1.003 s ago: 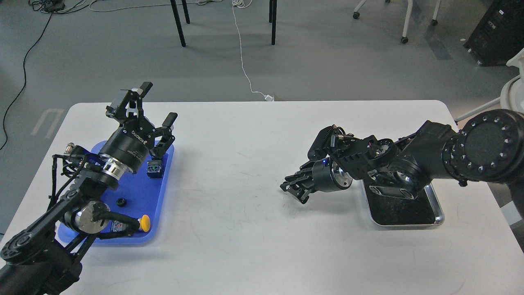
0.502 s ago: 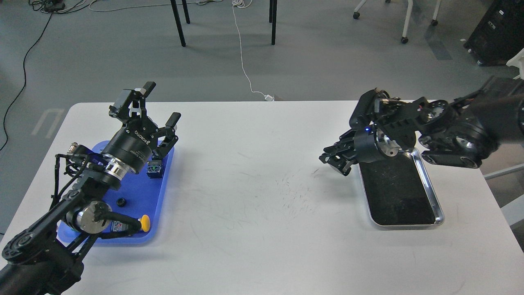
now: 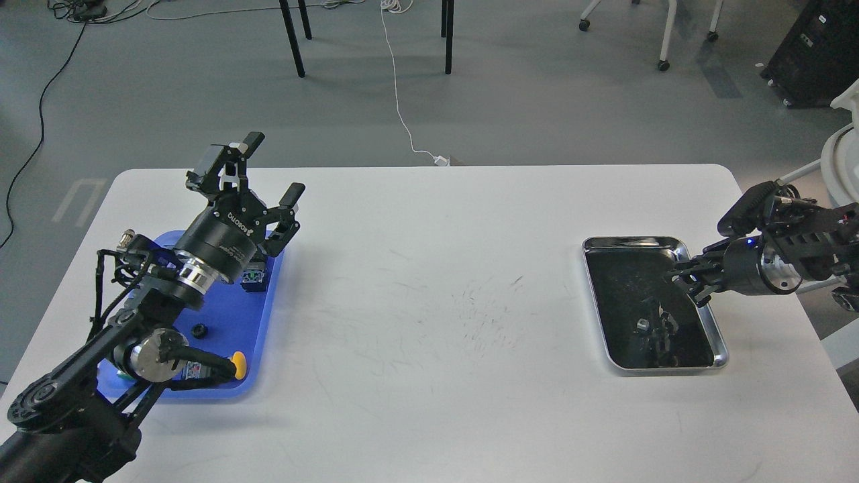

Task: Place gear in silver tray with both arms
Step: 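Carry the gear into the silver tray and open the right gripper, then raise the right gripper and move the left gripper to the blue tray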

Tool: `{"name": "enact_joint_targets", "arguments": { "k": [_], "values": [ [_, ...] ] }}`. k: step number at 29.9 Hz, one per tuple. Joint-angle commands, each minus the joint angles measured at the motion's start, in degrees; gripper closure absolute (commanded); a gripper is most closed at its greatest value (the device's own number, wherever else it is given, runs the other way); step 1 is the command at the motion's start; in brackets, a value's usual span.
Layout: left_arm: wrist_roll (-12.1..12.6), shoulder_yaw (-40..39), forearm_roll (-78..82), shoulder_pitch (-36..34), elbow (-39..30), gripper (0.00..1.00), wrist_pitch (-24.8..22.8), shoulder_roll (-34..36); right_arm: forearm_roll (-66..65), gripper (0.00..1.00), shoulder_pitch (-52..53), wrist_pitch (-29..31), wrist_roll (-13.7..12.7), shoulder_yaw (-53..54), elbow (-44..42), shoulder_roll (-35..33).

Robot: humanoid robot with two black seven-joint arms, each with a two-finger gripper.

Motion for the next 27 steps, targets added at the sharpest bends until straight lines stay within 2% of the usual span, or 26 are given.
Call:
{"name": "enact_joint_targets", "arguments": {
  "k": [1,6,9,12,14,16,19,22,27],
  "values": [
    [0.00,0.00,-0.01,0.08,-0.08,0.02,-0.01,-0.10,0.29,0.79,-1.71,0.00,-0.01,2.05,-0.96,0.51],
    [-0.09,0.00,-0.01,0.17,-0.08,0.02,-0.01,-0.01,0.29,0.76,-3.64,0.00,-0.01,3.46,-3.42,2.70],
    [-0.09,0.00,-0.01,0.26,-0.08,0.02,-0.01,0.25,0.47,0.68,-4.79,-0.09,-0.01,4.78,-5.09,3.76],
    [-0.18,0.00,-0.01,0.35,-0.17,0.02,0.08,0.52,0.91,0.48,-5.32,-0.09,-0.01,5.66,-5.09,4.02],
    [-0.27,0.00,-0.01,0.35,-0.26,0.02,0.08,0.78,0.91,0.43,-5.49,-0.18,-0.01,5.84,-5.09,4.02],
    [-0.27,-0.09,-0.01,0.35,-0.26,0.02,0.08,0.87,1.43,0.33,-5.41,-0.27,-0.01,6.36,-4.83,3.85],
    [-0.44,-0.18,-0.01,0.26,-0.70,0.02,0.08,1.31,2.22,0.06,-4.70,-0.44,-0.01,8.90,-4.04,2.80],
    [-0.88,-0.35,-0.01,0.26,-1.31,0.02,-0.01,2.36,3.71,0.03,-4.79,-0.44,-0.01,16.00,-3.25,-0.80],
    [-1.76,-0.44,0.08,-0.62,-2.10,0.02,-0.27,5.78,12.39,0.03,-11.53,-0.44,-0.01,37.25,3.42,-7.22]
  ]
}}
